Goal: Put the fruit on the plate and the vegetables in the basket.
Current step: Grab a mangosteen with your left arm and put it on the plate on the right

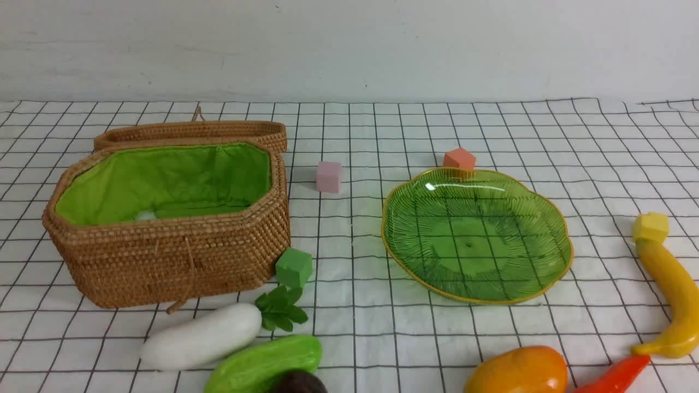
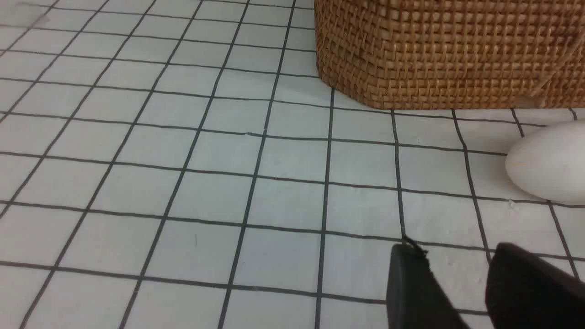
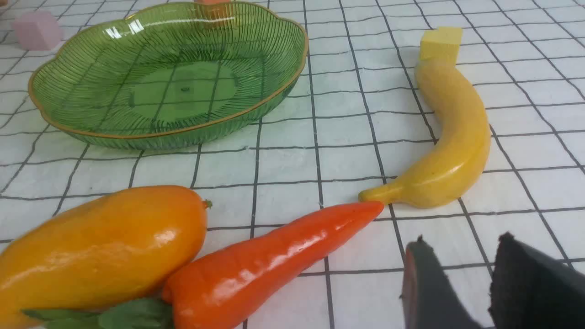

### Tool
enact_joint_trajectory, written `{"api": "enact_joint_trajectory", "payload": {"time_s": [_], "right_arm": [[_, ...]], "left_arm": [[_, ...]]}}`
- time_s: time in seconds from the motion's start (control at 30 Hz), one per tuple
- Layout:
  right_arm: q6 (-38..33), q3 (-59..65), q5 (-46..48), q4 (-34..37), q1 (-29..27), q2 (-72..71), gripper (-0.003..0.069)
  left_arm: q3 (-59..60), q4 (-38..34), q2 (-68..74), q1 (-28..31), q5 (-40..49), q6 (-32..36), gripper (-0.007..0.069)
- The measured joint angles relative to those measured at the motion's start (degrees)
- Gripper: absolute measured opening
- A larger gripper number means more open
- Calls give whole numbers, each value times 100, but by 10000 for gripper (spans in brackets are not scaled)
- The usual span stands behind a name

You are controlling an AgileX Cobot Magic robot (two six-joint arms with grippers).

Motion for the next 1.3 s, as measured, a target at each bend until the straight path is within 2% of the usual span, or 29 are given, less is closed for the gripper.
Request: {"api": "enact_joint_trajectory", "payload": {"time_s": [0.83,1.03,1.3], "right_arm": [[-4,0,0,0,0,0,238],[-6,0,0,0,0,0,238],[-6,0,0,0,0,0,238]], "left_arm": [[0,26,0,0,0,5,239],[13,755,0,0,-42,20,239],[44,1043,0,0,-188,6,239]]}}
